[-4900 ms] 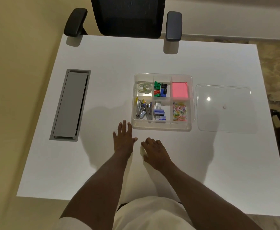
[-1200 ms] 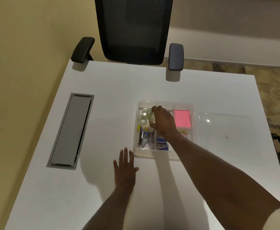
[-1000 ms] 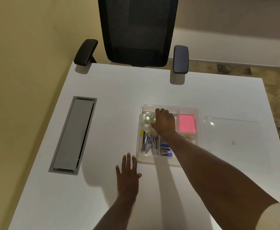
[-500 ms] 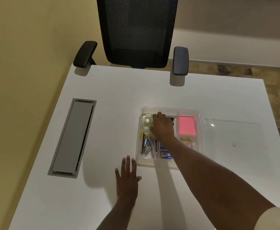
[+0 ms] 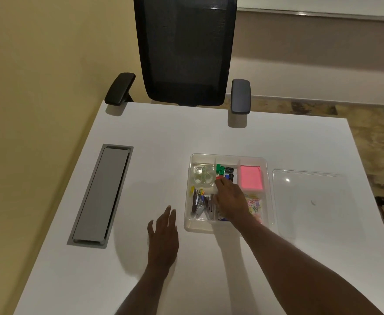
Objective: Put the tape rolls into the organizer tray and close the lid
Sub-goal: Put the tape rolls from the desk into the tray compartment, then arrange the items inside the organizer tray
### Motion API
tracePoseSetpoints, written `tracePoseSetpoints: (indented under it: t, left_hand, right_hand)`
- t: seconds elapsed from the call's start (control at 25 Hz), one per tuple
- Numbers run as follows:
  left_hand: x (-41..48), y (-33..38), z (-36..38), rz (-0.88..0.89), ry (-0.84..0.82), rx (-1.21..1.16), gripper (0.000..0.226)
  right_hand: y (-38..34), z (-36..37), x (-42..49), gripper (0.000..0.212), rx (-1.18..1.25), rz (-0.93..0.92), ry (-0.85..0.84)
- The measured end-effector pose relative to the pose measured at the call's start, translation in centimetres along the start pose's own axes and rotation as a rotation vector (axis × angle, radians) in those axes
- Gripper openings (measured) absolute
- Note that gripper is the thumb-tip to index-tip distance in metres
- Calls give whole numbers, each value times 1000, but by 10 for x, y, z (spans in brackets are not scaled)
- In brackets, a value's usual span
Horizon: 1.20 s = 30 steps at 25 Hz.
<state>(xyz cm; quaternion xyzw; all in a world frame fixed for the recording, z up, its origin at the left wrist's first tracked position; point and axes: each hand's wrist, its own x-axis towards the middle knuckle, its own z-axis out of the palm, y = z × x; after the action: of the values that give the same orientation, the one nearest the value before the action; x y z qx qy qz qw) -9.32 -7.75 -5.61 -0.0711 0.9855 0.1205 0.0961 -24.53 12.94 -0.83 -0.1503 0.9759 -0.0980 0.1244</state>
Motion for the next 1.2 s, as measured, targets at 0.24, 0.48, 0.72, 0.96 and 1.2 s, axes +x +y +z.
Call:
tracePoseSetpoints:
  t: [0.24,0.48,0.72,0.96,1.2]
  left_hand:
    - [76,32,-41,171,106,43,46]
    - [137,69,-48,206,-8,139,60]
    - [162,82,-39,250,-91,218,63]
    - [166,87,-37,239,-71,169,55]
    - [174,79,-38,304,-78,234,65]
  right_hand:
    - [6,-4,11,37,-74,49,41]
    - [2,-11,49,38,-48,-56,37]
    - [0,0,70,43,-47,-22,-85]
    - [7,14,71,53,3,-39,-103]
    - [11,18,72,49,68,-63,-77]
